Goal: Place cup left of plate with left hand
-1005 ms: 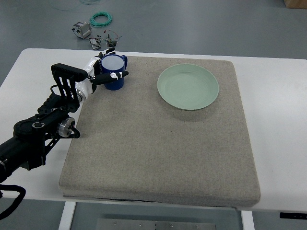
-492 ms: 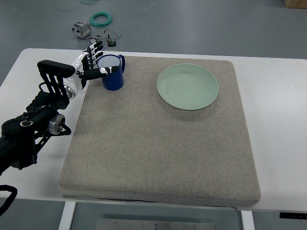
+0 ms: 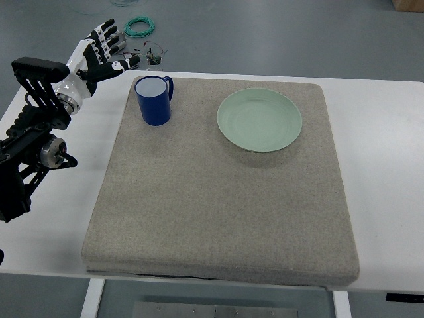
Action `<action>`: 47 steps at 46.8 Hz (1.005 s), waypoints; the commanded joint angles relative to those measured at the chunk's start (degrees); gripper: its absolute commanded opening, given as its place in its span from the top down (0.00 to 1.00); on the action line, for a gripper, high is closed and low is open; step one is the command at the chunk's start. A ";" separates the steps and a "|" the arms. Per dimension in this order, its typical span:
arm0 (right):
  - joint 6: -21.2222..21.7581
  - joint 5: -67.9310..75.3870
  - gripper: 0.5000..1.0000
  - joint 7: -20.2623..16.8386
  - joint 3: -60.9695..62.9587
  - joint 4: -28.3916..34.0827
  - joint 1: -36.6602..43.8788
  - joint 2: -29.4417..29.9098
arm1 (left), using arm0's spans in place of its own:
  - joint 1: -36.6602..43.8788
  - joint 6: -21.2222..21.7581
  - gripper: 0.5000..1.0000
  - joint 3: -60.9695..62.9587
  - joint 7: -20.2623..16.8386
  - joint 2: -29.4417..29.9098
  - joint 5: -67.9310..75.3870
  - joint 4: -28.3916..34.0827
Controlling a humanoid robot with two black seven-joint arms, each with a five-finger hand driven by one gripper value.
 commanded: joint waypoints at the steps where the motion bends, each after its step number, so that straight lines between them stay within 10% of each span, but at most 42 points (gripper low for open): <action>1: 0.00 0.00 0.13 0.00 0.00 0.01 -0.03 0.00 | -1.08 -0.47 0.01 -1.33 0.10 -0.18 -0.52 0.02; 47: 0.00 0.00 0.13 0.00 0.00 0.01 -0.03 0.00 | -8.73 -6.62 0.01 -2.30 5.63 -7.91 -45.61 12.14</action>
